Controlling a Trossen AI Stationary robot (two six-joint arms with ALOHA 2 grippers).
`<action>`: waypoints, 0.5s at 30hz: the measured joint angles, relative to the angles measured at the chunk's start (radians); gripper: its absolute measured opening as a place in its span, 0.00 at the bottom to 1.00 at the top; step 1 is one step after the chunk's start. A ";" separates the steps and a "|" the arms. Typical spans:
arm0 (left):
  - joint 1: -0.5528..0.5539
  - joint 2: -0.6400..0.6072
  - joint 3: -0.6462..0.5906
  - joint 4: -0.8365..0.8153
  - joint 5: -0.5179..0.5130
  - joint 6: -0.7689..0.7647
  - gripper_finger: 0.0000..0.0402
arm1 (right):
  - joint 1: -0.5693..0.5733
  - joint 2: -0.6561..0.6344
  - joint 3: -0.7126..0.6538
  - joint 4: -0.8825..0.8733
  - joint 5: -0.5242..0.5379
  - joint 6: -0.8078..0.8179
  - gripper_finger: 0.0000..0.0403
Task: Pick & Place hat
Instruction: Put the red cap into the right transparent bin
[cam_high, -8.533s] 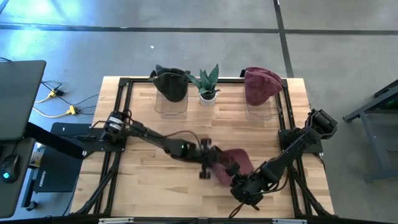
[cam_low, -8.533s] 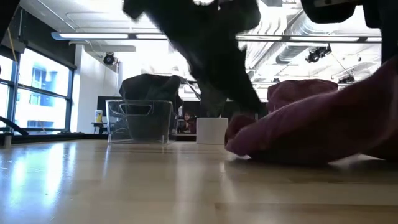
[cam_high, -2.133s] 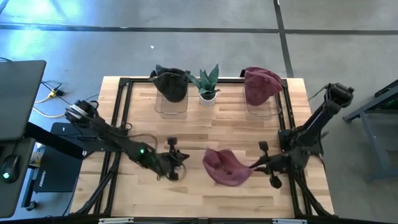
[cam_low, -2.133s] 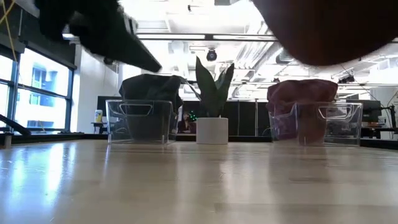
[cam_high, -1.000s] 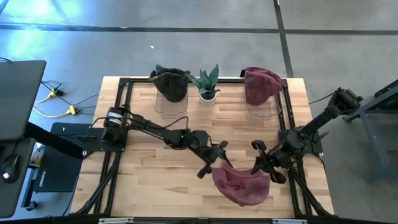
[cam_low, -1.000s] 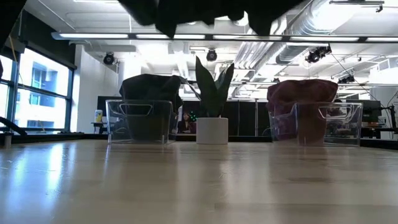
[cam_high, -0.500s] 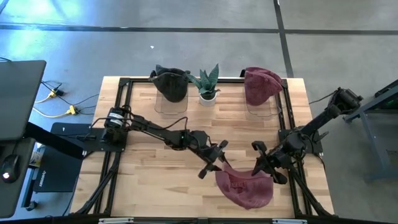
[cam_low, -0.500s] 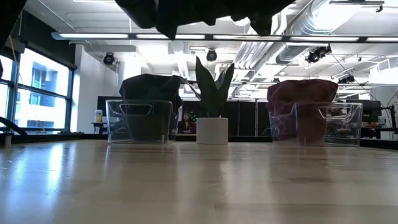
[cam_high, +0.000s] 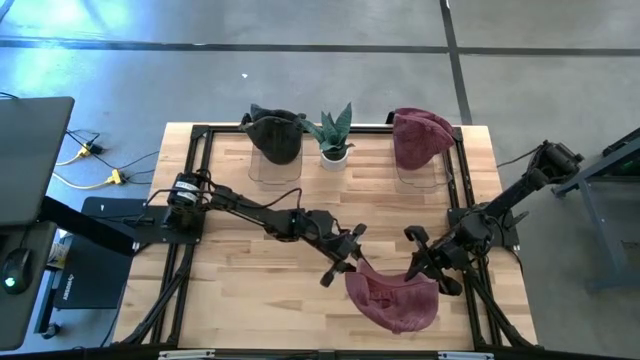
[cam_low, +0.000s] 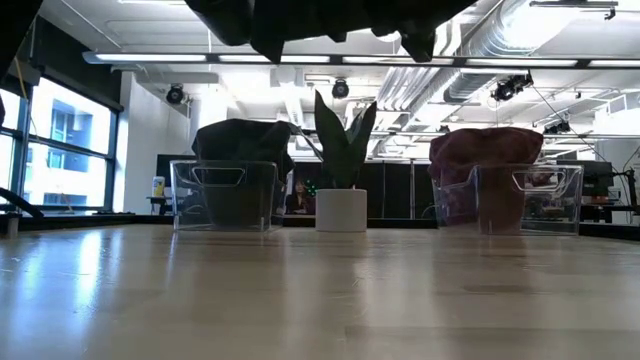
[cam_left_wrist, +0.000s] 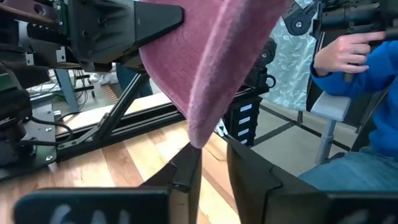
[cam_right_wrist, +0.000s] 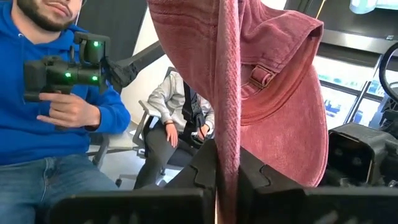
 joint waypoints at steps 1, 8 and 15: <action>0.000 0.000 0.000 0.000 0.002 0.000 0.20 | 0.000 0.000 0.000 0.000 0.000 0.000 0.03; -0.002 -0.002 0.001 0.009 -0.013 0.000 0.43 | 0.000 0.001 -0.002 0.002 0.004 0.005 0.02; -0.001 -0.006 0.003 -0.004 -0.045 -0.001 0.56 | -0.001 0.002 -0.003 -0.002 0.040 0.002 0.01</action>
